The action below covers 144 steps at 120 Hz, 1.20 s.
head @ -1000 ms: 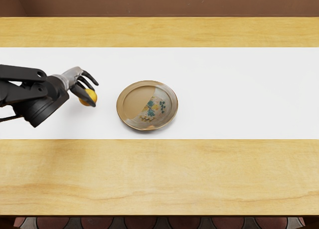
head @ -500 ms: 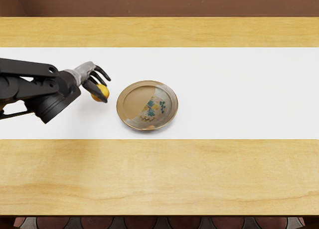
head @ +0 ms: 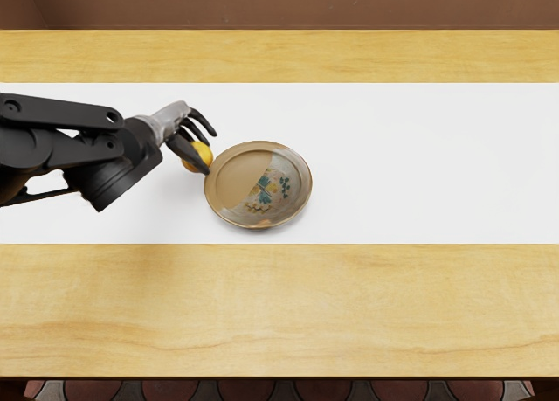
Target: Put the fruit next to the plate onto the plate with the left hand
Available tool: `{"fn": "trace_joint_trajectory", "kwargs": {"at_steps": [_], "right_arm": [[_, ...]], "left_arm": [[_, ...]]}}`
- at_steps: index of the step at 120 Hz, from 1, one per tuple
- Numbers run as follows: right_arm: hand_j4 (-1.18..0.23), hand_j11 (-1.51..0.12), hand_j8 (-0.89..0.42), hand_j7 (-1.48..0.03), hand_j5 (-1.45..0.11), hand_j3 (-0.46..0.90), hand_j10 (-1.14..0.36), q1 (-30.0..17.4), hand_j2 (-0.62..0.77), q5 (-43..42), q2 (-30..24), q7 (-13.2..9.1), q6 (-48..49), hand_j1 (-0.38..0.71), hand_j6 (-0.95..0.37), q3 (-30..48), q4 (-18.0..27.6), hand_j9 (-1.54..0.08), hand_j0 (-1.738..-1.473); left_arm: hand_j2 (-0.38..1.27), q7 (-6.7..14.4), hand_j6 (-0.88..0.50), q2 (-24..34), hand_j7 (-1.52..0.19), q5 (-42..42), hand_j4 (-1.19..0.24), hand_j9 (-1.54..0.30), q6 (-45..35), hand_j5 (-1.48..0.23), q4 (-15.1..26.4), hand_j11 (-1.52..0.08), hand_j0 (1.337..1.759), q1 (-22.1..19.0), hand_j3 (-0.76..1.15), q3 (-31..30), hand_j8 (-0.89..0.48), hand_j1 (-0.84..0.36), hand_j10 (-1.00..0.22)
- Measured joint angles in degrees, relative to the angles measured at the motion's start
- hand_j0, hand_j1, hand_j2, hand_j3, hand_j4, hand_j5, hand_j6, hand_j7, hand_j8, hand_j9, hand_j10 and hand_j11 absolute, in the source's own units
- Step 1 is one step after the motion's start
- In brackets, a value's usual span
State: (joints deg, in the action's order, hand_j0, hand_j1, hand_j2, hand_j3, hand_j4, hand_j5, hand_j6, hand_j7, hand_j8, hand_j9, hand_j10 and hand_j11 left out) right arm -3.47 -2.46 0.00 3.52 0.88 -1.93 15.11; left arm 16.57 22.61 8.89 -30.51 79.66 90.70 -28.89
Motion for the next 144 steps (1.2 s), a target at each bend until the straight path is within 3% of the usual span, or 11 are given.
{"fn": "trace_joint_trajectory", "kwargs": {"at_steps": [144], "right_arm": [[-0.02, -0.02, -0.02, -0.02, -0.02, 0.0, -0.02, 0.0, 0.0, 0.0, 0.0, 0.0, 0.0, -0.33, -0.02, 0.0, 0.0, -0.02, -1.658]], "left_arm": [[0.27, 0.14, -0.63, -5.12, -0.75, 0.28, -0.58, -0.75, 0.08, -0.75, 0.64, -0.75, 1.657, 0.03, 0.0, 2.75, -0.5, -0.26, -0.64]]}}
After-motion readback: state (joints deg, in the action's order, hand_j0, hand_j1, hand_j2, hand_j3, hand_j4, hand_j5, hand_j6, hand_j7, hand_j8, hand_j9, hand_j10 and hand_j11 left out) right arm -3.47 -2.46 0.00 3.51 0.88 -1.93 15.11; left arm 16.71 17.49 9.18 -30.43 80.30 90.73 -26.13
